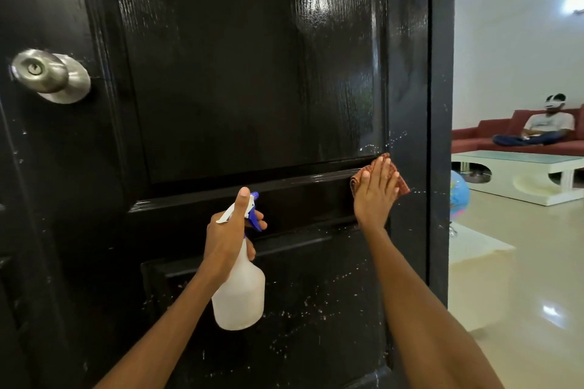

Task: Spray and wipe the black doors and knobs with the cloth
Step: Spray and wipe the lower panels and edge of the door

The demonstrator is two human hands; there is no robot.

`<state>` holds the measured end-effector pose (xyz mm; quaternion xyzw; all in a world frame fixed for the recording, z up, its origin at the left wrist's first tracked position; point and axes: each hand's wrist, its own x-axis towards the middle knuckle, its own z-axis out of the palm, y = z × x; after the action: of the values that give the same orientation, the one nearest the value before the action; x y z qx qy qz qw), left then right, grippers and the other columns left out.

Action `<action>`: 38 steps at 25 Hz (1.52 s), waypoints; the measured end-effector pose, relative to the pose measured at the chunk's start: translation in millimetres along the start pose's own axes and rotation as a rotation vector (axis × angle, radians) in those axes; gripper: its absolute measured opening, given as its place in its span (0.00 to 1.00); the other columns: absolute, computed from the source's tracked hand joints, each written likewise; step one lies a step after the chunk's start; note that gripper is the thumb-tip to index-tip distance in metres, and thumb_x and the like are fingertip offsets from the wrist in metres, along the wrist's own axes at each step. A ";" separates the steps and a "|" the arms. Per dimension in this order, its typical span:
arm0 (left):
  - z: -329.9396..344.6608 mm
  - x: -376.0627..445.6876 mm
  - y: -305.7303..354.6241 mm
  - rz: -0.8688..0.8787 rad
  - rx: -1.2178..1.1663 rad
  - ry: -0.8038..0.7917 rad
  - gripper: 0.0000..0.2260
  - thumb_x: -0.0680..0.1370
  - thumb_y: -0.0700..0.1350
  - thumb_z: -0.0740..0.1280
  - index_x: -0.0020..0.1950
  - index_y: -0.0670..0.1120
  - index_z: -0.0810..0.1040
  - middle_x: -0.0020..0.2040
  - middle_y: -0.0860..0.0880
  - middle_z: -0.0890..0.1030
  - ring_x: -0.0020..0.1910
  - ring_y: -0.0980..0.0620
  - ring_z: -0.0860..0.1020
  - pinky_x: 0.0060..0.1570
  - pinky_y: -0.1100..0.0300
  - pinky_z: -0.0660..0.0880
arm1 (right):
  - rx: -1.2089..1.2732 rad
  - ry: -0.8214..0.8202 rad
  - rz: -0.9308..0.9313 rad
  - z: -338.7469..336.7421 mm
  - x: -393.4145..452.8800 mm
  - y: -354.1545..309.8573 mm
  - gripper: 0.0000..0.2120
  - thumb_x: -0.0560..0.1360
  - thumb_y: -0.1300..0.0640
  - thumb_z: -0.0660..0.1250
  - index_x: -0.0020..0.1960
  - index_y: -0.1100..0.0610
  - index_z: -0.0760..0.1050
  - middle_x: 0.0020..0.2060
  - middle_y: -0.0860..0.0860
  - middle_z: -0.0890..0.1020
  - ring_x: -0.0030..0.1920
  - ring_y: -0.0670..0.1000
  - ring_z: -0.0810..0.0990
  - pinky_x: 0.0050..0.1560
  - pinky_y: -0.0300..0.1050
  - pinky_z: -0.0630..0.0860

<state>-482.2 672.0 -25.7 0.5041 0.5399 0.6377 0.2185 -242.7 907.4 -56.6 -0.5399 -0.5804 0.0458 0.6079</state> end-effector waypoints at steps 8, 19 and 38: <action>-0.2 -2.9 15.0 0.048 0.029 -0.007 0.30 0.77 0.68 0.57 0.46 0.42 0.83 0.41 0.45 0.86 0.24 0.46 0.76 0.27 0.57 0.75 | -0.181 -0.142 -0.738 52.0 -87.5 -76.7 0.29 0.87 0.44 0.45 0.85 0.50 0.44 0.84 0.49 0.41 0.84 0.57 0.40 0.81 0.61 0.35; 31.4 7.0 32.8 0.072 -0.014 -0.076 0.30 0.77 0.67 0.58 0.46 0.41 0.83 0.41 0.45 0.86 0.24 0.47 0.76 0.24 0.60 0.73 | 0.086 0.001 -0.020 -7.5 31.7 -32.7 0.29 0.87 0.42 0.41 0.84 0.46 0.34 0.83 0.46 0.38 0.82 0.54 0.34 0.80 0.67 0.39; 124.7 43.0 47.7 0.066 -0.033 -0.176 0.33 0.72 0.69 0.57 0.47 0.40 0.82 0.42 0.41 0.85 0.21 0.50 0.75 0.22 0.61 0.73 | -0.143 -0.012 -0.278 -23.6 76.9 3.7 0.30 0.86 0.39 0.39 0.82 0.44 0.30 0.82 0.45 0.32 0.82 0.51 0.31 0.80 0.63 0.34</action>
<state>-376.9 750.4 23.7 0.5718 0.4912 0.6067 0.2524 -198.1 947.2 -2.7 -0.4959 -0.6549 -0.0771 0.5650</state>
